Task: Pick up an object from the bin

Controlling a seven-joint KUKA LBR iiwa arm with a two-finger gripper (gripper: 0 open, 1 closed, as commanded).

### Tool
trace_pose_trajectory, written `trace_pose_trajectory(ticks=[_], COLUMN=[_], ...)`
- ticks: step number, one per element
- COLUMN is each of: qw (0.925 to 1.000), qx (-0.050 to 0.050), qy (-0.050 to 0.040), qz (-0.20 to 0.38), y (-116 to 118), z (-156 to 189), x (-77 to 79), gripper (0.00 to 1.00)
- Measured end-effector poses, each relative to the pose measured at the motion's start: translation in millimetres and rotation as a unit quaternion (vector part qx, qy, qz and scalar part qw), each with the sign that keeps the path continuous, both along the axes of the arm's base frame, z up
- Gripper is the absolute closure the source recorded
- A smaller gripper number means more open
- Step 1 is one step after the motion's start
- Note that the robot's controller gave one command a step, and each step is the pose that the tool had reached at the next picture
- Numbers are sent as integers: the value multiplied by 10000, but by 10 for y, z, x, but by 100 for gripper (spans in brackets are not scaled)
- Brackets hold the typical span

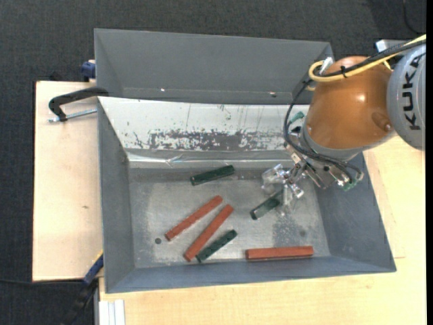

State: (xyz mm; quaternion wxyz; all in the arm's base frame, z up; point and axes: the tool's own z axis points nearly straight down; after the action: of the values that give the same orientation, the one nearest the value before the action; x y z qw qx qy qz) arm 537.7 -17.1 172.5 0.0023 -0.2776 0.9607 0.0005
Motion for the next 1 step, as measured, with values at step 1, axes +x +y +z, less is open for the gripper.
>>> trace_pose_trajectory(ticks=[1], qw=[10000], qx=[0], qy=[0], qz=[0], y=[0], z=[0], x=[0], gripper=[100])
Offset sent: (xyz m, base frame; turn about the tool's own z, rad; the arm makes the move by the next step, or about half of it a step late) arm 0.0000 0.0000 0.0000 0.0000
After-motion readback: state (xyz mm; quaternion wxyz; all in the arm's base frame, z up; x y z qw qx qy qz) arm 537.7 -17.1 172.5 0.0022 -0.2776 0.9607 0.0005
